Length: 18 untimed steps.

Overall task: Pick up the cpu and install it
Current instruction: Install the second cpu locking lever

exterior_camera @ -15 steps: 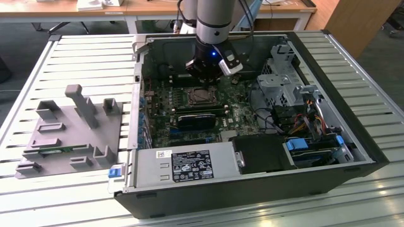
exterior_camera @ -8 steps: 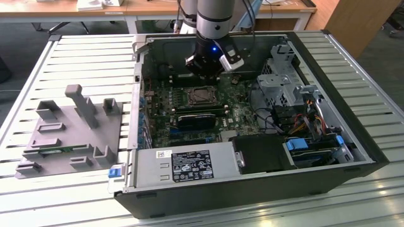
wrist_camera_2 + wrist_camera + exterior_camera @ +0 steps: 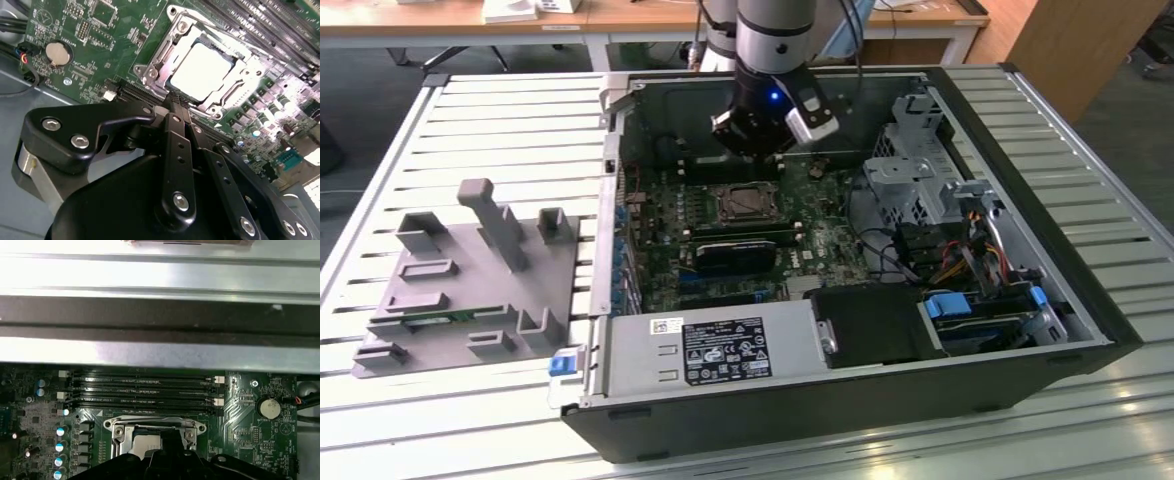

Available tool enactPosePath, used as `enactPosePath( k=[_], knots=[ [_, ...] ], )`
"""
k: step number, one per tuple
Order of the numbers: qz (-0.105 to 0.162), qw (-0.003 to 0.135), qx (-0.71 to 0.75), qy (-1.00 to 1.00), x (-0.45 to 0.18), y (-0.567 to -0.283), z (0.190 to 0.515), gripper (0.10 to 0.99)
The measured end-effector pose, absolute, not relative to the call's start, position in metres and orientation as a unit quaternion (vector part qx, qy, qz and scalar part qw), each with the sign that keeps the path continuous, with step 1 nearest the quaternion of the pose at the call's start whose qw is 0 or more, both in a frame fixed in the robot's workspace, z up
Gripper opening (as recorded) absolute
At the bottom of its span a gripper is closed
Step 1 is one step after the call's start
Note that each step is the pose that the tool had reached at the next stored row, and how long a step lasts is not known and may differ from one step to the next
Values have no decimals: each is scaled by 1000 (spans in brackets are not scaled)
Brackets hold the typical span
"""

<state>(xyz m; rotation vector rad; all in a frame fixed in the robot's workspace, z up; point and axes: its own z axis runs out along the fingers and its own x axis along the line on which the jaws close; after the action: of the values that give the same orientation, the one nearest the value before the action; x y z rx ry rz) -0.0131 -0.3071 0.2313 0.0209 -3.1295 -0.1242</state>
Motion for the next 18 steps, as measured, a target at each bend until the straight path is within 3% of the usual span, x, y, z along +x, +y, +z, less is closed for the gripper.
enactPosePath(
  k=[18],
  knots=[
    [-40, 6, 7, -999, -13, -342, 241, 106]
  ],
)
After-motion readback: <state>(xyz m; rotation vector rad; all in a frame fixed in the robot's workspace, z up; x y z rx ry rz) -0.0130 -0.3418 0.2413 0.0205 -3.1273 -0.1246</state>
